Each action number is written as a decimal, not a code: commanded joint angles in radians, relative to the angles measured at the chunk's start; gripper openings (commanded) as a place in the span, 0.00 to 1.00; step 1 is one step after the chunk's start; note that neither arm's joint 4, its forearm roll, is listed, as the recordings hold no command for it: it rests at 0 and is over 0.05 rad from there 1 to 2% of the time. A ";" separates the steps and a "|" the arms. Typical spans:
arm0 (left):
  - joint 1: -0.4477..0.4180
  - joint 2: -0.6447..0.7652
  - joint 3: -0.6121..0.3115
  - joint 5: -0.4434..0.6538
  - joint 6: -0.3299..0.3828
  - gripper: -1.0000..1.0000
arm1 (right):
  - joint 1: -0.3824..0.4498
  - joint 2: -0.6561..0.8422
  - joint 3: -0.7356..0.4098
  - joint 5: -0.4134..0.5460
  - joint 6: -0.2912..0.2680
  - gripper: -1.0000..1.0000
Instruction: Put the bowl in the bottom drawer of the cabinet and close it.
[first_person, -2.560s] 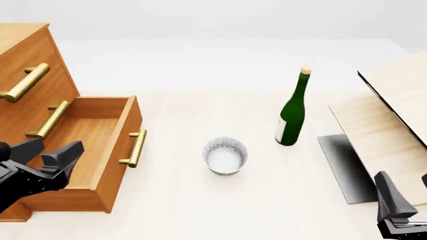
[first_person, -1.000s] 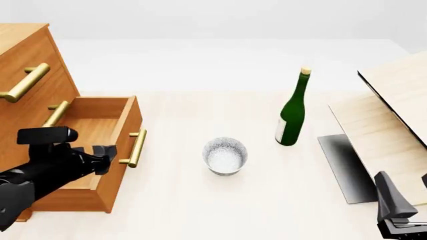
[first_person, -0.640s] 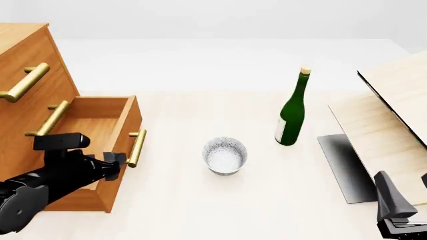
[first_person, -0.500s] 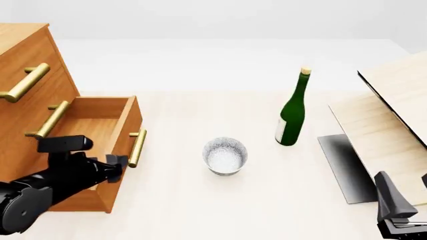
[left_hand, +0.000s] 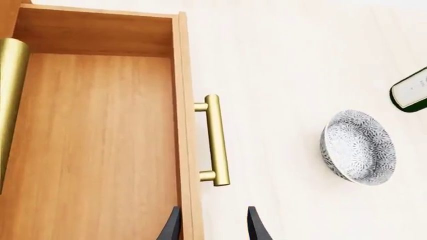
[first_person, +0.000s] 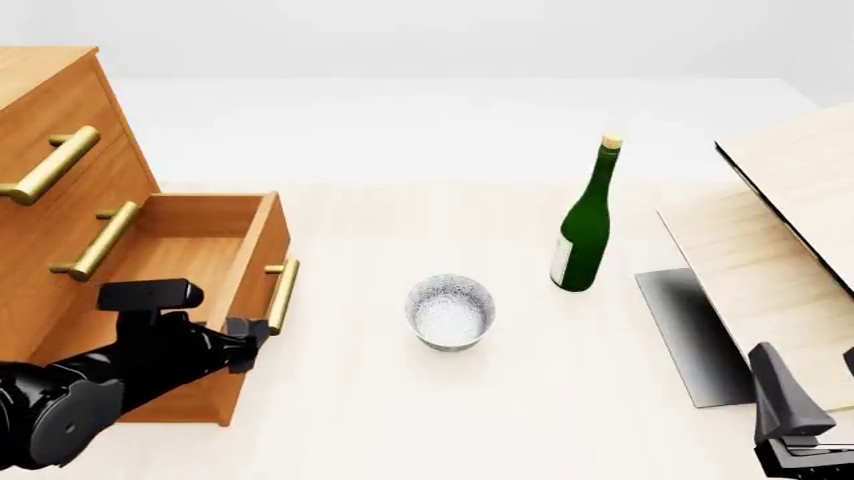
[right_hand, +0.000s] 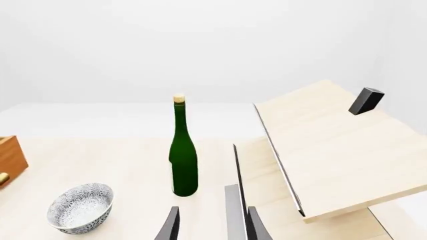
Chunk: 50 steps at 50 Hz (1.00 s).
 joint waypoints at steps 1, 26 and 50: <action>-0.020 0.038 0.012 -0.014 -0.010 1.00 | 0.000 0.000 0.000 0.000 0.000 1.00; -0.082 0.037 -0.008 -0.009 0.001 1.00 | 0.000 0.000 0.000 0.000 0.000 1.00; -0.152 0.035 -0.030 -0.015 -0.001 1.00 | 0.000 0.000 0.000 0.000 0.000 1.00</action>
